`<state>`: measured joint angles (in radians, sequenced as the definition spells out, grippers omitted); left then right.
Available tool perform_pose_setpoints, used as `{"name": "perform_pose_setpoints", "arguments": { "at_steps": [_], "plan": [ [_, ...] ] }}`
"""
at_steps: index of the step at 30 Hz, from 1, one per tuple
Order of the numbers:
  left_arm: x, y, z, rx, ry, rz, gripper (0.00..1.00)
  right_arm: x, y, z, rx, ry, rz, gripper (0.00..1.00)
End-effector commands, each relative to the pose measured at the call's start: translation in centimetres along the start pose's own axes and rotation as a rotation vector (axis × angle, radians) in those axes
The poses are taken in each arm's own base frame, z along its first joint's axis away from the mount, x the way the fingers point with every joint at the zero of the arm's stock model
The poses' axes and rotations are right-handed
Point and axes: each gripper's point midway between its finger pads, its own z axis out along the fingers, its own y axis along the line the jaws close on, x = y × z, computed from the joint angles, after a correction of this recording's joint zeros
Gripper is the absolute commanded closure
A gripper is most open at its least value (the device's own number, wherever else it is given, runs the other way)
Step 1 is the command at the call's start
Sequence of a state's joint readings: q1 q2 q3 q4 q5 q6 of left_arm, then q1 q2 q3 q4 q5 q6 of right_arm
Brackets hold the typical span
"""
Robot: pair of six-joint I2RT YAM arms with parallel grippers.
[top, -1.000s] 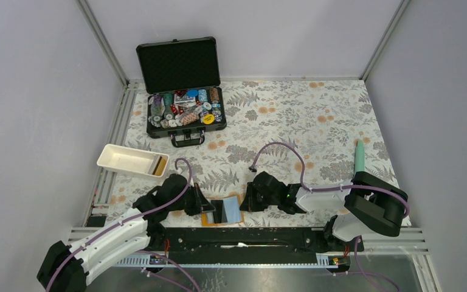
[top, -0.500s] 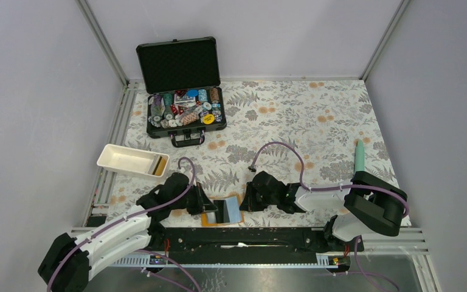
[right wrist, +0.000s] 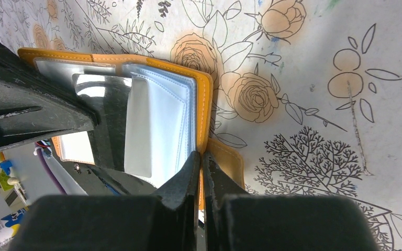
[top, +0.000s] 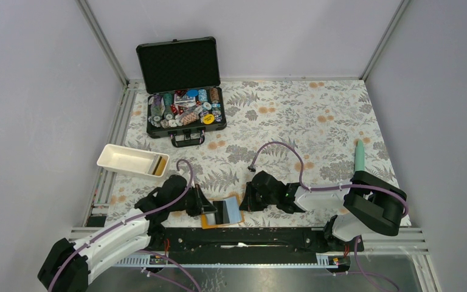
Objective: Put the credit cards into the card holder
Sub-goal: Insert the credit card into the card holder.
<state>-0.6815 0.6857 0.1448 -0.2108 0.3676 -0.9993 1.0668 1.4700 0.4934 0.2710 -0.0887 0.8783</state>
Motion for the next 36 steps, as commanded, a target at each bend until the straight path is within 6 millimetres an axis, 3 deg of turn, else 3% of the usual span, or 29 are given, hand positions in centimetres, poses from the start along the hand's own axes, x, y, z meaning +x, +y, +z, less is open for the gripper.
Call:
{"name": "perform_pose_setpoints", "arguments": {
  "at_steps": [1,12,26,36],
  "plan": [
    [0.7,-0.1,0.1,0.013,0.043,0.006,1.00,1.4,-4.0,0.2,0.160,0.032,-0.032,1.00],
    [0.3,-0.2,0.7,0.001,0.049,0.003,1.00,1.3,-3.7,0.2,0.148,0.033,-0.032,1.00],
    [-0.6,-0.3,-0.1,-0.085,0.049,0.053,0.65,1.1,-3.7,-0.1,0.150,0.019,-0.038,1.00],
    [-0.7,-0.8,-0.1,-0.076,0.040,0.046,0.64,1.2,-3.8,-0.2,0.150,0.019,-0.039,1.00]
  ]
}}
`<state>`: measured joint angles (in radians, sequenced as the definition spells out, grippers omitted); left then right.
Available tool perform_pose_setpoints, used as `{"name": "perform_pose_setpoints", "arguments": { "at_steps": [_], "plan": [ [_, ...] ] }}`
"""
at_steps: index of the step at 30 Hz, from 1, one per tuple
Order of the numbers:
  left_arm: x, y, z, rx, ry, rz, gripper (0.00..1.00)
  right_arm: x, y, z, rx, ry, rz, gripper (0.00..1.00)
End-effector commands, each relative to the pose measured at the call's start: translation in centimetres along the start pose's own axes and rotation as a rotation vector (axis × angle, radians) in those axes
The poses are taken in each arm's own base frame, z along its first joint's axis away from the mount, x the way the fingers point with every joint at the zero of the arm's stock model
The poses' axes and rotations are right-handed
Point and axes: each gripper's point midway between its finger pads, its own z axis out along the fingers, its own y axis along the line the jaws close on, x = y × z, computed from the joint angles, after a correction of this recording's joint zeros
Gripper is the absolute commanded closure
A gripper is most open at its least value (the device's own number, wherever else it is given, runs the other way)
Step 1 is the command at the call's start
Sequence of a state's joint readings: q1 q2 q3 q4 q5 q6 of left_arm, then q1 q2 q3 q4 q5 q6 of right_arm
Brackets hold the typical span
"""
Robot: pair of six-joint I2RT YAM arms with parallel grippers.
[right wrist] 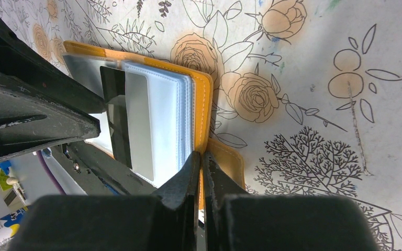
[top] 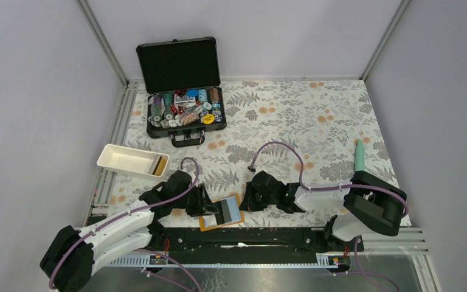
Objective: Put the credit cards into the card holder
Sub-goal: Insert the credit card into the card holder.
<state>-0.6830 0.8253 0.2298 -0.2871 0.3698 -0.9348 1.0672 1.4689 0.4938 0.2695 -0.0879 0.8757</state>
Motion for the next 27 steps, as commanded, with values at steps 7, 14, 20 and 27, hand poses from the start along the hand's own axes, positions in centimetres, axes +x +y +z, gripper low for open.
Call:
{"name": "perform_pose_setpoints", "arguments": {
  "at_steps": [7,14,20,27],
  "plan": [
    [-0.9,-2.4,0.3,0.035,-0.021,0.038,0.67,1.2,-3.6,-0.1,0.144,0.020,-0.038,1.00],
    [-1.1,-3.6,0.7,0.041,-0.014,0.059,0.74,1.1,-3.6,-0.1,0.143,0.018,-0.037,1.00],
    [-1.1,-4.6,1.5,0.049,0.002,0.075,0.77,1.1,-3.6,-0.1,0.142,0.020,-0.037,1.00],
    [-1.1,-5.5,2.4,0.047,0.021,0.094,0.78,1.2,-3.6,-0.1,0.142,0.021,-0.039,1.00]
  ]
}}
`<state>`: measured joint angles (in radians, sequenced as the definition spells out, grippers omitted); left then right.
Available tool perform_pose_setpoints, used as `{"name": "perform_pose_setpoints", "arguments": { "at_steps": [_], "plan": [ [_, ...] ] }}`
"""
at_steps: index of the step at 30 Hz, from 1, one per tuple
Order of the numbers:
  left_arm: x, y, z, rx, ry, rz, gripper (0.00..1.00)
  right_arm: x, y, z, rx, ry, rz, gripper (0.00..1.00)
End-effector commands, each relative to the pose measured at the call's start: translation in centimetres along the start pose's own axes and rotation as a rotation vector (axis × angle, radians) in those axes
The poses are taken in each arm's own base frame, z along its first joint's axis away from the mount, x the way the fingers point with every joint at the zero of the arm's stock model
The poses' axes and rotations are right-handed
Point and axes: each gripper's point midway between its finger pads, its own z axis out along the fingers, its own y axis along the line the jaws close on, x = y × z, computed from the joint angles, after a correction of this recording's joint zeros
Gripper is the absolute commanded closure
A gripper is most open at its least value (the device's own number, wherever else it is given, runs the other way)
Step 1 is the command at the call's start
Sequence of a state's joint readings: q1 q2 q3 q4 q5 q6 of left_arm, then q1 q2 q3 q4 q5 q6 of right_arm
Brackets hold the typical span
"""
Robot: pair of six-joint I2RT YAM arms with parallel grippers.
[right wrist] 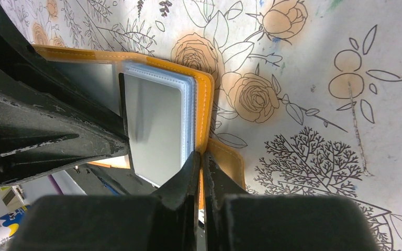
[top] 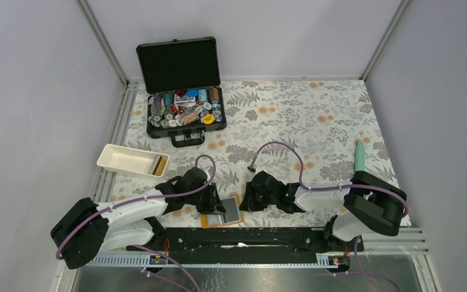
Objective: Put the credit cards into the card holder
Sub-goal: Insert the credit card into the card holder.
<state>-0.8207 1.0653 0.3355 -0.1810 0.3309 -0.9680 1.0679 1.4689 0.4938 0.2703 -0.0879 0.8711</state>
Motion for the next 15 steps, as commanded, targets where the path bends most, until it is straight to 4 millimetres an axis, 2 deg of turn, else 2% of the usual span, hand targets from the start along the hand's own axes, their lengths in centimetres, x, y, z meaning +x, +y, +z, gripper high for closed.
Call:
{"name": "perform_pose_setpoints", "arguments": {
  "at_steps": [1,6,10,15],
  "plan": [
    [-1.9,-3.0,0.1,0.069,-0.056,0.042,0.78,1.2,-3.6,-0.1,0.143,0.021,-0.034,1.00],
    [-2.1,-3.6,0.4,0.064,-0.050,0.055,0.78,1.2,-3.7,-0.2,0.144,0.018,-0.034,1.00],
    [-2.2,-3.5,0.0,0.045,-0.060,0.069,0.73,0.8,-4.0,-0.7,0.168,-0.003,-0.034,1.00],
    [-3.8,-3.4,-2.3,-0.032,-0.144,0.121,0.38,-0.5,-4.7,-1.8,0.223,-0.066,-0.043,1.00]
  ]
}}
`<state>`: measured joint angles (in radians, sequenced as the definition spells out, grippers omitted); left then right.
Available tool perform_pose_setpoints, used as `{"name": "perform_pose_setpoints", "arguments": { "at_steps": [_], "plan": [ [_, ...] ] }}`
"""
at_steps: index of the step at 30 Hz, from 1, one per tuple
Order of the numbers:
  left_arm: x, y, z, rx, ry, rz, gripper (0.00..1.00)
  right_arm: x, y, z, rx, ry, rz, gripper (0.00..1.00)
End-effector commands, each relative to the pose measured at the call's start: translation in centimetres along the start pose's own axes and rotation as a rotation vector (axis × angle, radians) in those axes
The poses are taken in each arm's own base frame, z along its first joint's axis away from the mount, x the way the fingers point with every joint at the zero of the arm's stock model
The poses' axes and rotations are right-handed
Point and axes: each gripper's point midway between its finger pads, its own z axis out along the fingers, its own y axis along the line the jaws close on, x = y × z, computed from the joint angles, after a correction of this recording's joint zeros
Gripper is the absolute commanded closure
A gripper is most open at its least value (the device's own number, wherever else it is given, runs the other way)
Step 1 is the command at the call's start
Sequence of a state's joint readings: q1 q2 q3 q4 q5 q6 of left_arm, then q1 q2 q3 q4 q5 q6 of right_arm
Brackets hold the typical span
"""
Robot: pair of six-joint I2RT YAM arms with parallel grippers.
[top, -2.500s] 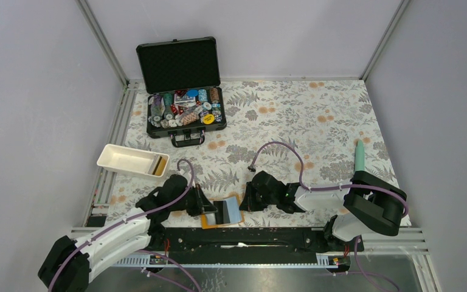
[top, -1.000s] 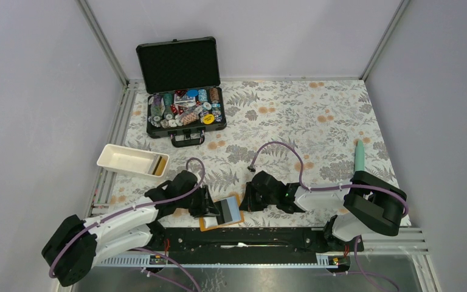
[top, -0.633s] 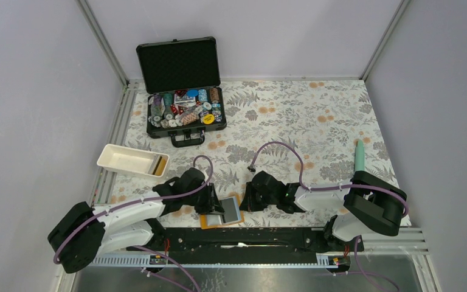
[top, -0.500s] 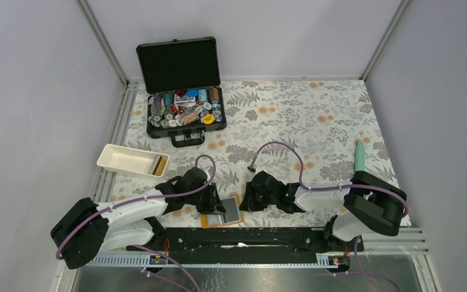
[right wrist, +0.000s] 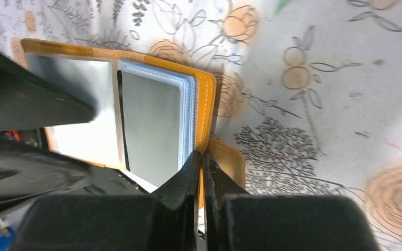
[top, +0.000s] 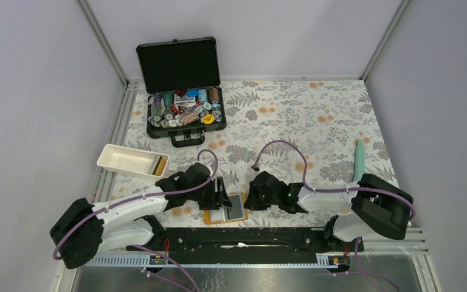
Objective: Put the credit cards into the card holder
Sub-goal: Insert the credit card into the card holder.
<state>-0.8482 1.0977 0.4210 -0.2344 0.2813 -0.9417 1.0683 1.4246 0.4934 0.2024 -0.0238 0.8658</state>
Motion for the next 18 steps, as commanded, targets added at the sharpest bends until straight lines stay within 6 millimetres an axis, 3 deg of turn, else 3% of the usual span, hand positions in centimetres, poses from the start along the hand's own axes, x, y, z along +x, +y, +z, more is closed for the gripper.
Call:
{"name": "perform_pose_setpoints", "arguments": {
  "at_steps": [1,6,11,18],
  "plan": [
    [-3.2,-1.8,-2.8,-0.025,-0.141,0.081,0.32,0.0,-4.1,-1.1,0.180,-0.038,-0.045,1.00],
    [-4.0,-0.5,-5.2,-0.089,-0.211,0.078,0.19,-0.3,-5.1,-1.8,0.220,-0.062,-0.060,1.00],
    [-3.9,1.7,-5.6,-0.111,-0.261,0.006,0.14,-0.3,-6.0,-2.5,0.257,-0.074,-0.063,1.00],
    [-3.2,-0.1,-4.3,0.076,-0.265,-0.062,0.04,-0.4,-5.8,-2.5,0.251,-0.076,-0.061,1.00]
  ]
}}
